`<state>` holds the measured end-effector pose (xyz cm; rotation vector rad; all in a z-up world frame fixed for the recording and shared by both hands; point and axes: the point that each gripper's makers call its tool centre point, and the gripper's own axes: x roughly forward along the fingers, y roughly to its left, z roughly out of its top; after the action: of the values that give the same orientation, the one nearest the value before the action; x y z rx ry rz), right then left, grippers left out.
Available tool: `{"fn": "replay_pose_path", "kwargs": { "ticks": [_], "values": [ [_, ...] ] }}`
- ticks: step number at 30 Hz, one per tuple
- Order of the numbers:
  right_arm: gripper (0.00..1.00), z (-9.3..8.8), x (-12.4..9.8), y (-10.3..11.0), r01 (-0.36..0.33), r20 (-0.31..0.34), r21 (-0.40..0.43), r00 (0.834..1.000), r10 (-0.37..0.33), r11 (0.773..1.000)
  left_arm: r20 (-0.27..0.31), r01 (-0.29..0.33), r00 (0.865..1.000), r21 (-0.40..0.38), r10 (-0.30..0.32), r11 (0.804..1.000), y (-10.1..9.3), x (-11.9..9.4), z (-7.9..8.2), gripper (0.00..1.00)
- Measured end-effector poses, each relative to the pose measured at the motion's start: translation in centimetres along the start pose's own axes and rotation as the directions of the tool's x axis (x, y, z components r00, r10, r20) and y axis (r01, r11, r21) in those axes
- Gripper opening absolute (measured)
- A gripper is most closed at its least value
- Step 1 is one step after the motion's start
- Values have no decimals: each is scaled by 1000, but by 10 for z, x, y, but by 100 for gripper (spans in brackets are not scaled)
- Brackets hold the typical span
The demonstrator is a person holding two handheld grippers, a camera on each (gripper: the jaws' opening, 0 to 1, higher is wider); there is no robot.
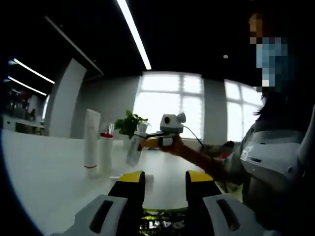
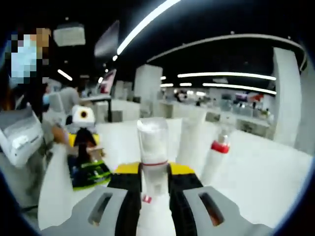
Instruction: Arrange the skincare products in the storage area until every visible bottle or jar stands upright without overlapping.
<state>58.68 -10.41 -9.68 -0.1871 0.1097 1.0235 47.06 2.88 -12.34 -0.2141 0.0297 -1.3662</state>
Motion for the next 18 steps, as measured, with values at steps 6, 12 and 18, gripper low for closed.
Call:
{"fn": "replay_pose_path", "kwargs": {
  "ticks": [6, 12, 18],
  "values": [
    [19, -30, 8, -27, 33, -41, 69, 999, -30, 997, 1, -4, 1000, -4, 4, 1000, 2, -2, 1, 33],
    [19, -50, 3, -45, 104, -61, 131, 993, -96, 986, 1, -5, 1000, -3, 5, 1000, 2, -4, 1, 32],
    [19, -54, 6, -50, 146, -68, 191, 988, -136, 971, 1, -6, 1000, -3, 6, 1000, 2, -4, 2, 32]
  ]
}}
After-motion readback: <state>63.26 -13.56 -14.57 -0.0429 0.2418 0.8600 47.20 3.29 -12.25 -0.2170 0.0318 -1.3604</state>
